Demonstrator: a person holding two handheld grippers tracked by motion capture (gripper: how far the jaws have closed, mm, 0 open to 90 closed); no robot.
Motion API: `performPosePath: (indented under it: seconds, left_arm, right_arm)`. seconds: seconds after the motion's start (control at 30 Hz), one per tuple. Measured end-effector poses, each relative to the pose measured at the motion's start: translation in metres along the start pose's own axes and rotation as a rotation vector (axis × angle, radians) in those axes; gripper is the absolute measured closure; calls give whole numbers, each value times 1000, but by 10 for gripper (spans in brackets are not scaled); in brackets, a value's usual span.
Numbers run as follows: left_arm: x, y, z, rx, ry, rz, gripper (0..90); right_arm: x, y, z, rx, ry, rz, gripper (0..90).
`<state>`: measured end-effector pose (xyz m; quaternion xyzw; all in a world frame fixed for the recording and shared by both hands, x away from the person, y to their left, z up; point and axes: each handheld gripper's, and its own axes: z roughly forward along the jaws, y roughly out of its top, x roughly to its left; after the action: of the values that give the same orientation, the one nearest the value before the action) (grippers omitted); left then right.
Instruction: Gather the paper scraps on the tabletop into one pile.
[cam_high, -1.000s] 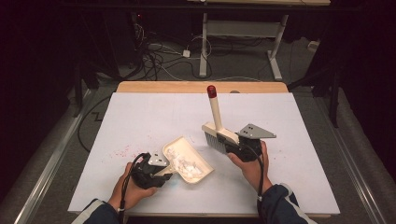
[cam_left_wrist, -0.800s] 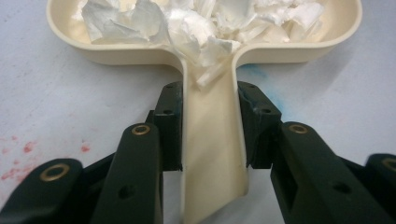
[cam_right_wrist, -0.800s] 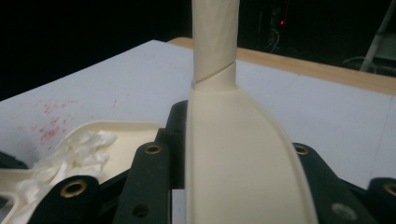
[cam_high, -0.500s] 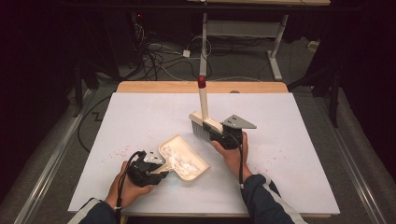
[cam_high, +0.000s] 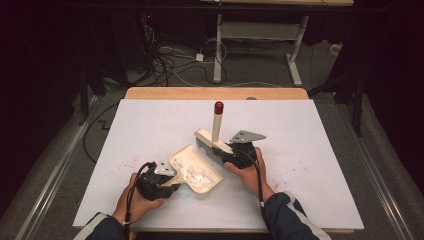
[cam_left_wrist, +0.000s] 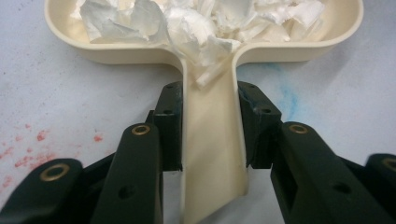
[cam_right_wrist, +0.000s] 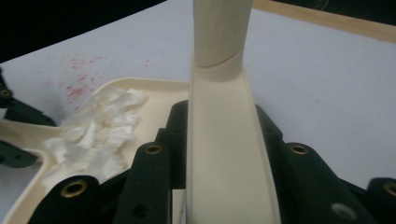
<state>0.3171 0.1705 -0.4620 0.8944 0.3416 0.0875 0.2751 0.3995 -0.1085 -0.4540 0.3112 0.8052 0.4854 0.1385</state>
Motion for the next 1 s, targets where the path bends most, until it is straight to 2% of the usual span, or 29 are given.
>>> performPosePath:
  seconds: [0.17,0.23,0.33,0.4,0.47,0.63,0.7,0.73,0.87,0.9,1.0]
  left_arm:
    - [0,0,-1,-2,-1,2,631]
    - [0,-1,-1,-2,-3,0,631]
    - [0,-1,-2,0,0,3,631]
    - [0,-1,-2,-1,0,3,631]
    - [0,-1,-2,1,1,3,630]
    - [0,-1,-2,3,1,3,631]
    - [0,-1,-2,4,1,5,631]
    - [0,-1,-2,6,2,7,631]
    - [2,-2,-5,8,-3,3,631]
    - [2,-2,-5,9,-3,2,631]
    - [1,-2,-5,13,-1,3,631]
  right_arm:
    - [14,1,1,20,49,-19,677]
    - [18,2,-1,21,54,-34,677]
    - [19,7,-11,-18,80,-18,678]
    - [20,12,-19,-39,55,-29,678]
    - [20,15,-27,-64,62,-25,677]
    - [14,17,-35,-69,58,-14,677]
    - [12,16,-36,-68,37,-11,677]
    - [11,16,-36,-63,11,-23,677]
    - [11,12,-34,-22,-141,-121,677]
    - [10,10,-33,-11,-159,-136,677]
    - [10,2,-26,19,-146,-120,677]
